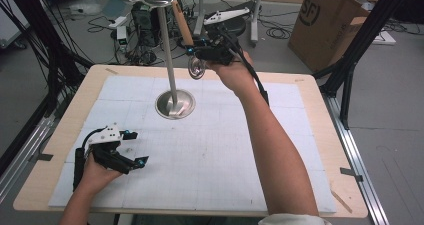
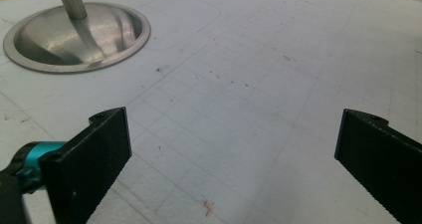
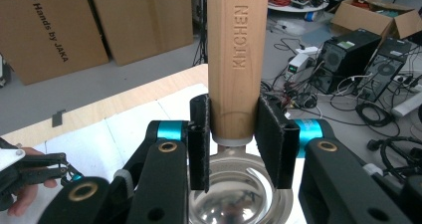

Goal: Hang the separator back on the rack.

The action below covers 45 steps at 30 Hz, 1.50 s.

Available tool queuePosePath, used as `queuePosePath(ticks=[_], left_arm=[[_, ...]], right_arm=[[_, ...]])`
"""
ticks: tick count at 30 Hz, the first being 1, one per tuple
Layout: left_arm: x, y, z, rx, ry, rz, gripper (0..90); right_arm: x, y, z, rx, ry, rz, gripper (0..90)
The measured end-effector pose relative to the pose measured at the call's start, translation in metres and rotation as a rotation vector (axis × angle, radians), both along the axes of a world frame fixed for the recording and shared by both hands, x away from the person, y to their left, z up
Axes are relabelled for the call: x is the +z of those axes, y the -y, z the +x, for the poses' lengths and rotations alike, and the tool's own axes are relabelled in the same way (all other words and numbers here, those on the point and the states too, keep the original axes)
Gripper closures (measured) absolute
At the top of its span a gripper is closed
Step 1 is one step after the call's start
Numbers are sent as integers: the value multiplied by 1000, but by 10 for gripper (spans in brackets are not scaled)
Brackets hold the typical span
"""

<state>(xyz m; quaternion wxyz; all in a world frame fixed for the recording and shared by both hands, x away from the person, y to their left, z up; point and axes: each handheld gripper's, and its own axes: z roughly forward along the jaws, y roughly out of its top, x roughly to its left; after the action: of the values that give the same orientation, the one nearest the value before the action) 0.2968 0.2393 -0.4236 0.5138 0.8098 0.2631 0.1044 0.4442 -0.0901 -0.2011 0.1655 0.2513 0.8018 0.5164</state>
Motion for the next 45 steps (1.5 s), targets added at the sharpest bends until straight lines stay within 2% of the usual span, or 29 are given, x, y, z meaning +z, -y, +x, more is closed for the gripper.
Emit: queuePosePath(ticks=[19, 23, 24, 32, 37, 45], left_arm=[[-1, 1, 0, 1, -3, 5, 19], [-1, 1, 0, -2, -2, 8, 19], [-1, 1, 0, -2, -2, 10, 19], [-1, 2, 0, -4, -2, 17, 19], [0, 2, -1, -7, 1, 18, 18], [-1, 3, -1, -6, -1, 16, 19]], right_arm=[[-8, -7, 7, 18, -23, 7, 675], [-8, -5, 7, 18, -35, 18, 576], [-9, -5, 6, 16, -30, 20, 577], [-11, 6, -3, 23, -19, 10, 581], [-11, 19, -10, 27, -6, 18, 576], [-11, 42, -25, 31, 19, 1, 545]])
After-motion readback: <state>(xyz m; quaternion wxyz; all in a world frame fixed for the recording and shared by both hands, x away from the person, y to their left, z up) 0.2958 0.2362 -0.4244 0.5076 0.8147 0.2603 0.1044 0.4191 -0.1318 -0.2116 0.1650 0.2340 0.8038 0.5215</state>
